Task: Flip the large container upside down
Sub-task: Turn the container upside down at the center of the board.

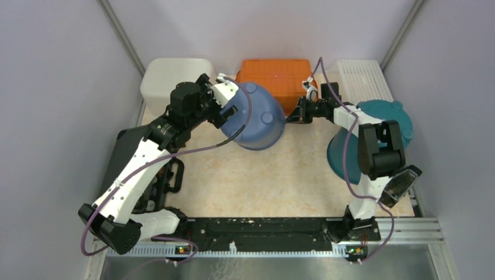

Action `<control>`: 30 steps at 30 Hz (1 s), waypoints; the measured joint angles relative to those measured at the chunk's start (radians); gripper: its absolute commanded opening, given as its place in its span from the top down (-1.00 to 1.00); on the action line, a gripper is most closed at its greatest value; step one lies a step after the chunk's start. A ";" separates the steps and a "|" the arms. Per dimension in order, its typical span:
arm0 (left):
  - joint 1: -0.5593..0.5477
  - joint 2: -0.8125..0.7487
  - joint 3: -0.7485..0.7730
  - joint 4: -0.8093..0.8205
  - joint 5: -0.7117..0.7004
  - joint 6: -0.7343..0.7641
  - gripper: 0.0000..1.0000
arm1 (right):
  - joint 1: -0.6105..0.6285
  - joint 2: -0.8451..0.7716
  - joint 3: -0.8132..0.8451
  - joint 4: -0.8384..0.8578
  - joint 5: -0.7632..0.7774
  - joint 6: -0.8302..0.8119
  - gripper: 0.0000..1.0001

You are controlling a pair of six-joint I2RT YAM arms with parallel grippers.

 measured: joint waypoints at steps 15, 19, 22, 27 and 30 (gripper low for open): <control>0.012 0.018 0.045 0.079 -0.128 -0.080 -0.98 | 0.025 -0.002 0.049 -0.008 0.040 -0.021 1.00; 0.021 0.030 0.076 0.114 -0.148 -0.090 -0.98 | 0.038 -0.003 0.074 -0.013 0.059 -0.032 1.00; 0.025 0.038 0.082 0.133 -0.150 -0.094 -0.98 | 0.046 -0.003 0.080 -0.016 0.074 -0.042 1.00; 0.028 0.055 0.082 0.141 -0.160 -0.097 -0.98 | 0.055 -0.003 0.081 -0.032 0.097 -0.063 1.00; 0.033 0.059 0.080 0.156 -0.188 -0.098 -0.98 | 0.061 -0.005 0.082 -0.038 0.119 -0.079 1.00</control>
